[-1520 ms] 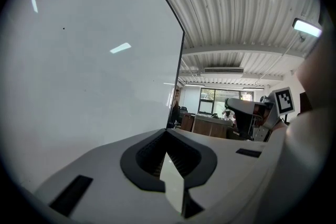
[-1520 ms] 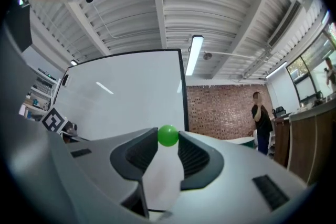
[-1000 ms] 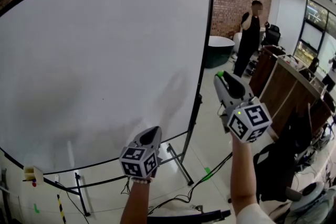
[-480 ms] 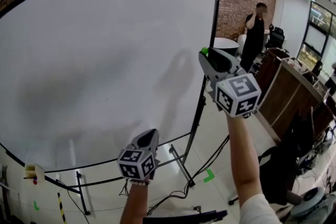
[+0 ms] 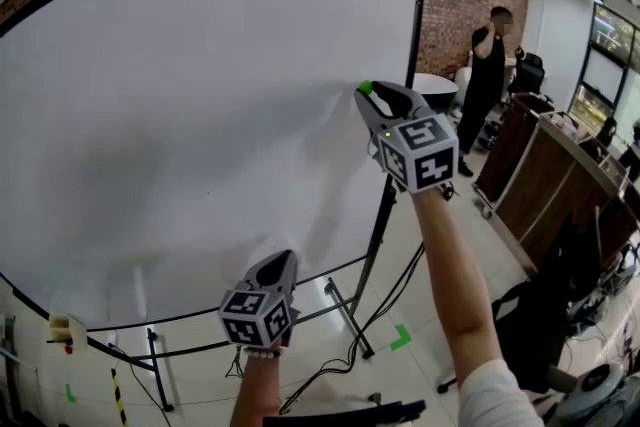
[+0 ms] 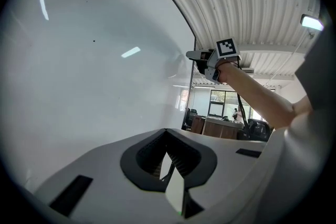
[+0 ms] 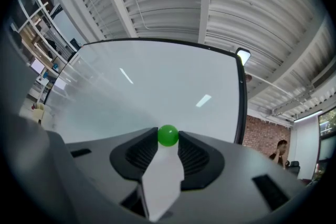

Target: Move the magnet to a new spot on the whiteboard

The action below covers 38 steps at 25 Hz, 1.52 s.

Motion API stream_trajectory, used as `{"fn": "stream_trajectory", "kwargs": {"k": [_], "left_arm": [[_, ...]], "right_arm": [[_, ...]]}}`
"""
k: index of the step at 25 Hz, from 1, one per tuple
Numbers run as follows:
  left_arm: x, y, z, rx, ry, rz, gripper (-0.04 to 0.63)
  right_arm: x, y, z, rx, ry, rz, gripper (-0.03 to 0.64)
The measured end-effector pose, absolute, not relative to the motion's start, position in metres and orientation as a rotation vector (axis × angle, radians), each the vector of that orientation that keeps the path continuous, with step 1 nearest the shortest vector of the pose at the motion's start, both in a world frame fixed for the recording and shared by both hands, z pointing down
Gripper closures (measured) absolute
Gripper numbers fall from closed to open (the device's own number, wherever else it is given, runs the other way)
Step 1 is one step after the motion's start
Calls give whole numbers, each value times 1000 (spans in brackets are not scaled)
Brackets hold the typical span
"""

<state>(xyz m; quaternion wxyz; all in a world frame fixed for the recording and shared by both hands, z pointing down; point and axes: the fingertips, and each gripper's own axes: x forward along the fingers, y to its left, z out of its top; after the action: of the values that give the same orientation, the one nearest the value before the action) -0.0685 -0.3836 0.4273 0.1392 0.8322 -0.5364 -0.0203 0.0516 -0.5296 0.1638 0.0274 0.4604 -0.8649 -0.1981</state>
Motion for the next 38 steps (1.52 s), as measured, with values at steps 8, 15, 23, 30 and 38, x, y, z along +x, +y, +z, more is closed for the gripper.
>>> {"fn": "stream_trajectory", "kwargs": {"k": [8,15,23,30,38], "left_arm": [[-77,-385,431,2391,-1557,-64,598],[-80,-388,430,2395,-1544,-67,598],[-81,-389,435,2421,-1486,-62,598],[-85,-383,446,2459,-1371,-40,598],[-80,-356,471,2528,-1181,27,598]], "right_arm": [[41,-538,165,1423,-2655,-615,486],[37,-541,166,1430,-2634,-623,485],[47,-522,167,1495,-2688,-609,394],[90,-460,217,1601,-2848,-364,476],[129,-374,380,1822,-2713,150,617]]}}
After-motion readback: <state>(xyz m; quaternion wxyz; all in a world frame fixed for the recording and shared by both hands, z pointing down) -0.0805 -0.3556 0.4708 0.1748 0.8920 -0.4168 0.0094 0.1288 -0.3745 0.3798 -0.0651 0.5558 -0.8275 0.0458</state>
